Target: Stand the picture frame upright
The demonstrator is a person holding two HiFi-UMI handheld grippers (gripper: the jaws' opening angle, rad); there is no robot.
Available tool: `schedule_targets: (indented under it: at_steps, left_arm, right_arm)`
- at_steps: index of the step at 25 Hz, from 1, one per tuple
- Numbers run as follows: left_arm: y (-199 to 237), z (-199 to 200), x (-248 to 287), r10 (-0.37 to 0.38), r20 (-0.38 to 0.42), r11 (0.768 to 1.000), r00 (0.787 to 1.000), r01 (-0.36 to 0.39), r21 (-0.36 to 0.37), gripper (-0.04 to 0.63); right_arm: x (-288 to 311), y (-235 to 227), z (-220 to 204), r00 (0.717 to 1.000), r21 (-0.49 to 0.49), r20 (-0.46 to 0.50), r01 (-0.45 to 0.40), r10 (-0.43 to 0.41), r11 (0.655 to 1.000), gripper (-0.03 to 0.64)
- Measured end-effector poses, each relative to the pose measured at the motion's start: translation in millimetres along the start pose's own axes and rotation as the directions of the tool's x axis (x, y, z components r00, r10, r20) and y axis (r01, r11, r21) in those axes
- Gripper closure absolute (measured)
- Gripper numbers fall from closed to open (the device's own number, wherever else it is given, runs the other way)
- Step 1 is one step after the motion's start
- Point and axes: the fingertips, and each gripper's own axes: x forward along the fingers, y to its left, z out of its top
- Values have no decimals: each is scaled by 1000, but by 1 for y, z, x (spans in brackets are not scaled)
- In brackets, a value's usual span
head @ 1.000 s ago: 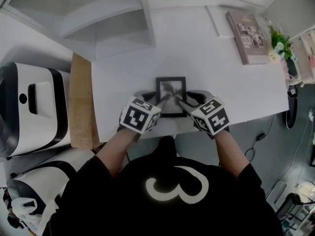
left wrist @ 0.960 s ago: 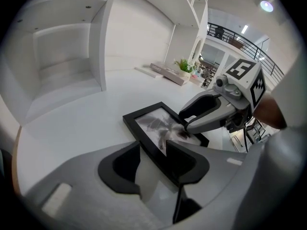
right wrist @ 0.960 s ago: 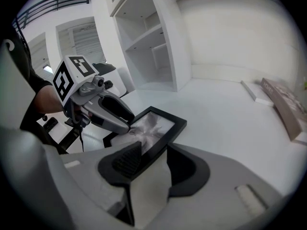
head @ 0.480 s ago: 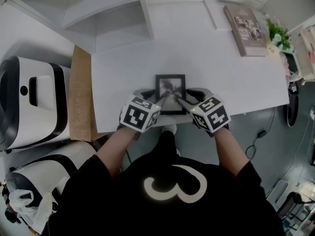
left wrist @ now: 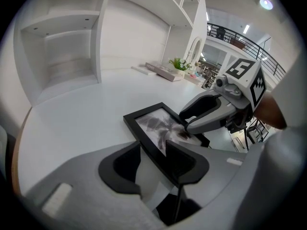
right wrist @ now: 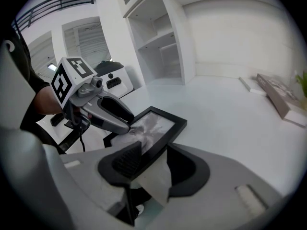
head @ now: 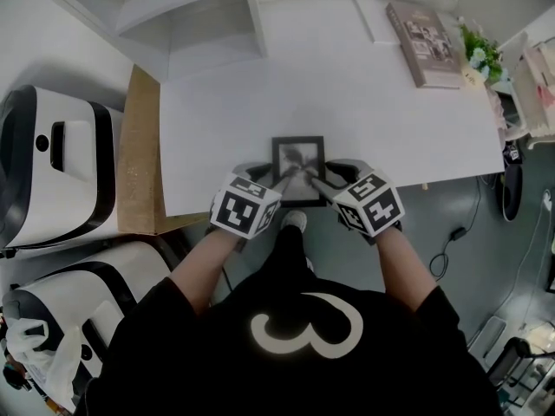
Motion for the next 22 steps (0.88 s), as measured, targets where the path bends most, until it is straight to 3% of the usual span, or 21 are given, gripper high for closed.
schedule_targets:
  at_steps: [17,22]
  left_arm:
    - [-24,-34,-21,58,22,992,998,-55,-112,428]
    - [-22,-37,-23,16,21,982,1000,-12,-190,428]
  right_arm:
    - [-9,33,-22,999,-18,-24,-39,39,999,451]
    - [-14,32,-20,999,51,1,-47,47,998,449]
